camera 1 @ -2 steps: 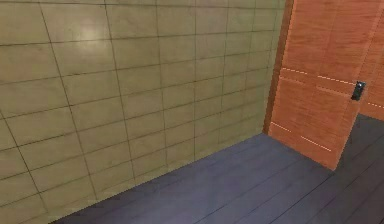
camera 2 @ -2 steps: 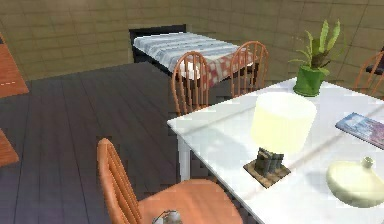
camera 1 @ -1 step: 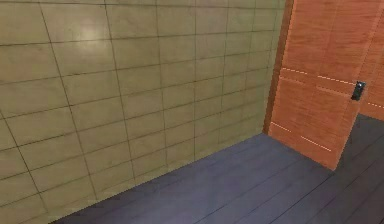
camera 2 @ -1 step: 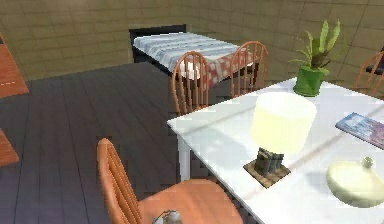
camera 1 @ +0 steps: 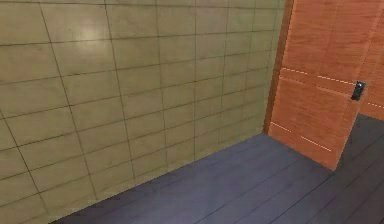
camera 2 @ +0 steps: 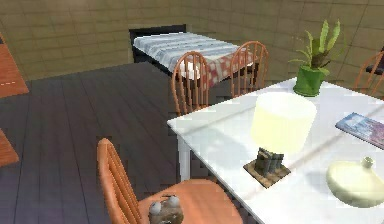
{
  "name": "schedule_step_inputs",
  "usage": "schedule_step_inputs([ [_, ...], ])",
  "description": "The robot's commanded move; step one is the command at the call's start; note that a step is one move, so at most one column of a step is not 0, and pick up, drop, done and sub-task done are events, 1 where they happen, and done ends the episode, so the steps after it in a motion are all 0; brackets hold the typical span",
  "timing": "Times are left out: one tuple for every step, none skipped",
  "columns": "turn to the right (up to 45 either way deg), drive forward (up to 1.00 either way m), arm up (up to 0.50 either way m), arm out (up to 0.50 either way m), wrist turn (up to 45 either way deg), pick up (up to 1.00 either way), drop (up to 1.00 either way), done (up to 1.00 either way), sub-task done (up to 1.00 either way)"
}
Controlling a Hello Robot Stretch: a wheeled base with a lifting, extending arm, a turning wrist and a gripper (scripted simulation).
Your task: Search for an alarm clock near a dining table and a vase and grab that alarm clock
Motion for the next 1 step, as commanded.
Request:
schedule_step_inputs([
  [0.0, 0.0, 0.0, 0.0, 0.0, 0.0, 0.0, 1.0, 0.0],
])
